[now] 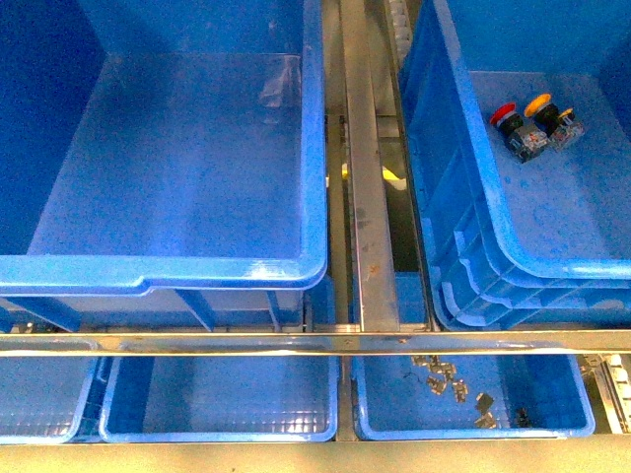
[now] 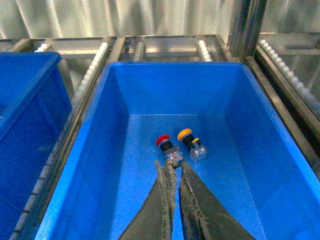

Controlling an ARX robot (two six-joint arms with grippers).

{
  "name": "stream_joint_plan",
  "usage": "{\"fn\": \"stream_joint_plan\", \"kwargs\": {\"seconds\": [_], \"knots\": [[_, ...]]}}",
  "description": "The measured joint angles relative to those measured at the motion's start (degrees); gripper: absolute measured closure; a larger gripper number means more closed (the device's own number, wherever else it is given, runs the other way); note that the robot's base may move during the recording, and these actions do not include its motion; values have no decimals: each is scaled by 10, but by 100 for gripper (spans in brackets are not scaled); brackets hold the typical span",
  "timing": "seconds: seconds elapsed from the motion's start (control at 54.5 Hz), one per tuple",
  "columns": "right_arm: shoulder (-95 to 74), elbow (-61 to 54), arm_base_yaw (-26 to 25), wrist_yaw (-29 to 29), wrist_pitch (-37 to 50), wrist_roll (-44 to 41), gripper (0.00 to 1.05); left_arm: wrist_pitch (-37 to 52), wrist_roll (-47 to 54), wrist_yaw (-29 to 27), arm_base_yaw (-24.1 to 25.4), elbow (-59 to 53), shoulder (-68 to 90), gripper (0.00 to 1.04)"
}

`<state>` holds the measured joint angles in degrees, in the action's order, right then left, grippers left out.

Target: Pick red and yellow buttons and place in box

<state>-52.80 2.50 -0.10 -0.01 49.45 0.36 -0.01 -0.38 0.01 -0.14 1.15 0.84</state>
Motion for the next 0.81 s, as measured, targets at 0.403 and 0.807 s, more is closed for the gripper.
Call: {"fn": "stream_joint_plan", "kwargs": {"seconds": [0.403,0.807], "knots": [[177,-13,0,0,-152,0,101,0,0,0,0,0,0,8],[313,-13,0,0,-280,0,101,0,0,0,0,0,0,8]]}}
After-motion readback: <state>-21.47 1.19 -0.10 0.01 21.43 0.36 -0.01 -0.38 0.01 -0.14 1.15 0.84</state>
